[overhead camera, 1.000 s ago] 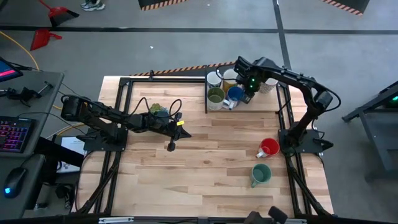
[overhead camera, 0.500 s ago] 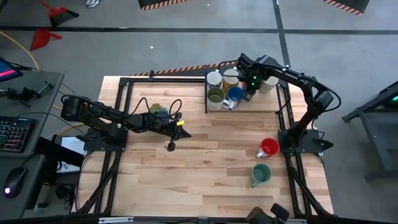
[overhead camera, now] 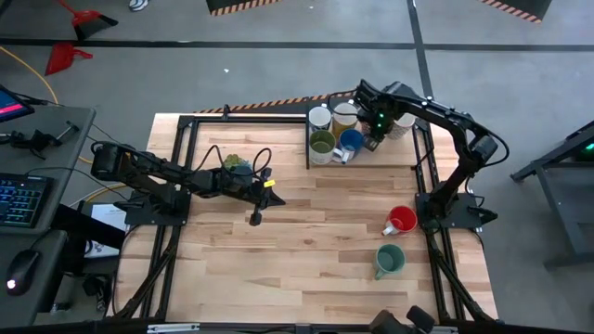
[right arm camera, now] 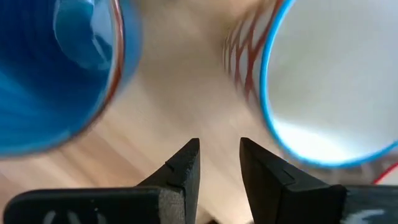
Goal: Place coffee mugs
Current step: Put the green mug on the shelf
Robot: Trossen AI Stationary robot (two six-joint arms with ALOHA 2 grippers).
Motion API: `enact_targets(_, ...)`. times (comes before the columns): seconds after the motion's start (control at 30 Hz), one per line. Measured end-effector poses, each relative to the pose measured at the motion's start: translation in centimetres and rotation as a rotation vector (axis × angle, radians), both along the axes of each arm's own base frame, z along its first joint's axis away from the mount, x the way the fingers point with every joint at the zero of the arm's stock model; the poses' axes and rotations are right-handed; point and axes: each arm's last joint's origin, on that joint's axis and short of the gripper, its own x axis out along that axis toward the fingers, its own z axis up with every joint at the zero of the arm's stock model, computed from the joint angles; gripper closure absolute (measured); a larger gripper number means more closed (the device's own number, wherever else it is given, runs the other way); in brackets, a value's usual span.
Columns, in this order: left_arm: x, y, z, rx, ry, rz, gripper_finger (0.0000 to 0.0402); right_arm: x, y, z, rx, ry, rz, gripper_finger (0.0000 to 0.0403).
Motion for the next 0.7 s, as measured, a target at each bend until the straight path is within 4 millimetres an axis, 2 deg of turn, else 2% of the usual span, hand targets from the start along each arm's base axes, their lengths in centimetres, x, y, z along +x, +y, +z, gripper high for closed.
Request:
enact_targets(0.13,-0.1,0.0,-0.1,0.000,0.016,-0.001,0.0402,-0.3,1.0,0.0,0.071,0.044,-0.001,0.0308)
enact_targets(0.27,-0.1,0.0,-0.2,0.000,0.021,0.000,0.0401,-0.5,2.8,1.1,0.098,0.074,0.004,0.0308)
enact_targets(0.47,-0.1,0.0,-0.2,-0.002,0.021,0.000,0.0401,-0.8,7.8,4.3,0.076,0.047,0.125,0.0308)
enact_targets(0.7,-0.1,0.0,-0.2,-0.037,0.025,0.017,0.0401,-2.3,13.9,8.1,0.002,-0.132,0.212,0.0308)
